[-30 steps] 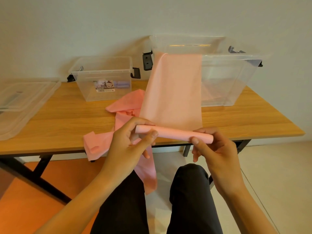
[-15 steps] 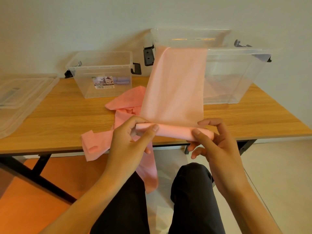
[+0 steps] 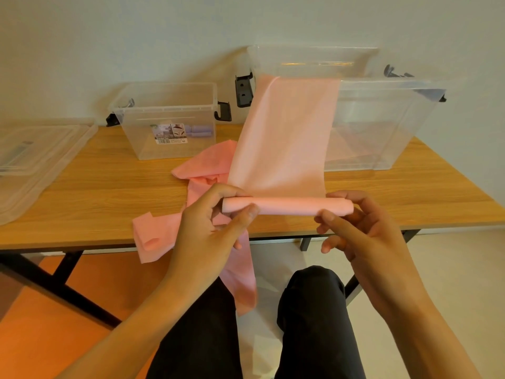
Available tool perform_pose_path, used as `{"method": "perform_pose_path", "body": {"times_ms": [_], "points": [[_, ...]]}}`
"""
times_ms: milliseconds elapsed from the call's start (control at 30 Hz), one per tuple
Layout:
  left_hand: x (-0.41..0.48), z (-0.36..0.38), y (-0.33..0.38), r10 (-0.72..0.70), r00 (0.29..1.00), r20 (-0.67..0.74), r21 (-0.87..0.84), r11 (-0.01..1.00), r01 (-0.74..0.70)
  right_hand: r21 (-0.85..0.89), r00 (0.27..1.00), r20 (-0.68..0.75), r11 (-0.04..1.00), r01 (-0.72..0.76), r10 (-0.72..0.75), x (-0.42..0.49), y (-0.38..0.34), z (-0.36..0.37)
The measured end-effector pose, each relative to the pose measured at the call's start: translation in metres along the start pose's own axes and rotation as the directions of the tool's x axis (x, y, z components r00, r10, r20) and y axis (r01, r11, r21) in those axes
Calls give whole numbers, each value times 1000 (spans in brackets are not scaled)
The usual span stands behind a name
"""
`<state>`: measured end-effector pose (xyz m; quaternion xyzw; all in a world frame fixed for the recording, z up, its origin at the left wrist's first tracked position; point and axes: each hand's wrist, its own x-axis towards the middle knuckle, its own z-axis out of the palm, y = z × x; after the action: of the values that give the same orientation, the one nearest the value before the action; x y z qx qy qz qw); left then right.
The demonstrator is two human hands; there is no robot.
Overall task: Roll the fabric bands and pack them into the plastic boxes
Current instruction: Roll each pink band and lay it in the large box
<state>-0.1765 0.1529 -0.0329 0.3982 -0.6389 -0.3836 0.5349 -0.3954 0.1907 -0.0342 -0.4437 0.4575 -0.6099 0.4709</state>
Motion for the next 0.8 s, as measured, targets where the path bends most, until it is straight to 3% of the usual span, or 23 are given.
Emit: {"method": "perform_pose_path", "body": {"times_ms": [400,633,800], "points": [[5,0,0,-9,999,52,-56,998,12,-96,996,-77,995,32,-39,1,10,1],[5,5,-3,-66,996,52,-78,994,70,104,999,15,994,-34,32,3,17,4],[9,4,0,-43,992,122,-94,994,55,-33,994,-69,996,78,-80,9,15,6]]}}
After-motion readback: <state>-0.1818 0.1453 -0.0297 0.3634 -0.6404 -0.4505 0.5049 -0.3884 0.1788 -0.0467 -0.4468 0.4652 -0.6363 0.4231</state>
